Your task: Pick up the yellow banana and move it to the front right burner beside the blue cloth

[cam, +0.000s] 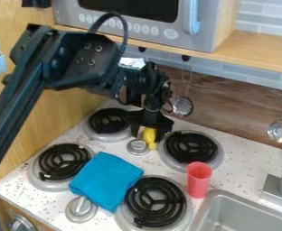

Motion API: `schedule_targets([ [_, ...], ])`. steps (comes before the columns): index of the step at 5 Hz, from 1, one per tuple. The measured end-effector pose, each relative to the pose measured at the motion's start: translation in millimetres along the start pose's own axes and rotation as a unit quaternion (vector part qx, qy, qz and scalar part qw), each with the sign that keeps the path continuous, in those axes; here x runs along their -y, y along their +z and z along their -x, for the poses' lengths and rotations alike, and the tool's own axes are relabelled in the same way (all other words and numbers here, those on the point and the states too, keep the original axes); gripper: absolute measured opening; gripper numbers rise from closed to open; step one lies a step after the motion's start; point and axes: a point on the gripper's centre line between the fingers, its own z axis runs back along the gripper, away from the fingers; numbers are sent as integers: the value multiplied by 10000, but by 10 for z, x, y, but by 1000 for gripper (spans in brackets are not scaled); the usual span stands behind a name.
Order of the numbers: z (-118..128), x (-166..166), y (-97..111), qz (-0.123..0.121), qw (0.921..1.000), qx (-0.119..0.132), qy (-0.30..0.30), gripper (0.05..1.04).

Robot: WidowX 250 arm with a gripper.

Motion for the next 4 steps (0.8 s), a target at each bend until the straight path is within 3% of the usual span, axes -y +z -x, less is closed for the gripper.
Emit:
schedule_targets([
  [1, -64, 62, -23, 108, 9999, 15, 17, 683],
  [2, -58, 68, -24, 130, 9999, 112, -15, 596],
  [4, 40, 62, 33, 243, 9996, 166, 3, 595],
])
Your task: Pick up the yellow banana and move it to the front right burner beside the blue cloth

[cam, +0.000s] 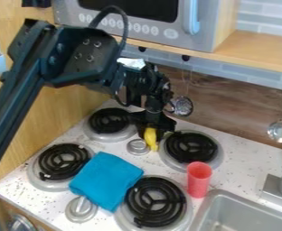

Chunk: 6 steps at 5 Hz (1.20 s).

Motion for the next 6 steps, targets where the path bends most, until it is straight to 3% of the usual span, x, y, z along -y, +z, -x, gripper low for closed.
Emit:
schedule_targets([
  [1, 277, -39, 301, 221, 9996, -164, -9, 590],
  [2, 480, -29, 327, 395, 9983, -415, 128, 589],
  [3, 589, -39, 560, 607, 9974, -380, 127, 590],
  [4, 715, -53, 578, 601, 9961, -638, 70, 590],
  [5, 851, -112, 781, 634, 9958, -655, -34, 590],
  [6, 1134, -230, 859, 505, 9945, -860, -331, 590],
])
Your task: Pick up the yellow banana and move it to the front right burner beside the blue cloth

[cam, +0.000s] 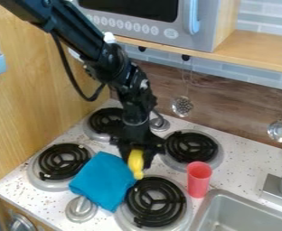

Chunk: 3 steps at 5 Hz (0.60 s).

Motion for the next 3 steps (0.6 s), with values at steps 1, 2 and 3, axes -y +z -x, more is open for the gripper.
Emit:
schedule_targets([
  [1, 153, -62, 43, -158, 9997, -39, -197, 589],
  [2, 179, -33, -32, -348, 9981, 70, -509, 671],
  [3, 2, 149, -317, -476, 9958, 181, -757, 948],
])
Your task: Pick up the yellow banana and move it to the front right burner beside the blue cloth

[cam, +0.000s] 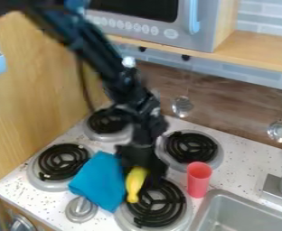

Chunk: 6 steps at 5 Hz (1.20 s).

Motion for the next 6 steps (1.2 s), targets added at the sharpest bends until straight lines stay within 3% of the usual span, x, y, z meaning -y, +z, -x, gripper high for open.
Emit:
schedule_targets([
  [1, -141, 17, -30, -14, 9999, 115, 91, 990],
  [3, -153, 82, 22, 204, 9997, 23, 145, 992],
  [4, -244, 112, 374, 490, 9982, 260, 227, 995],
  [5, -231, 22, 920, 1015, 9936, 452, 208, 996],
  [6, -223, -123, 1251, 1294, 9893, 641, 209, 997],
])
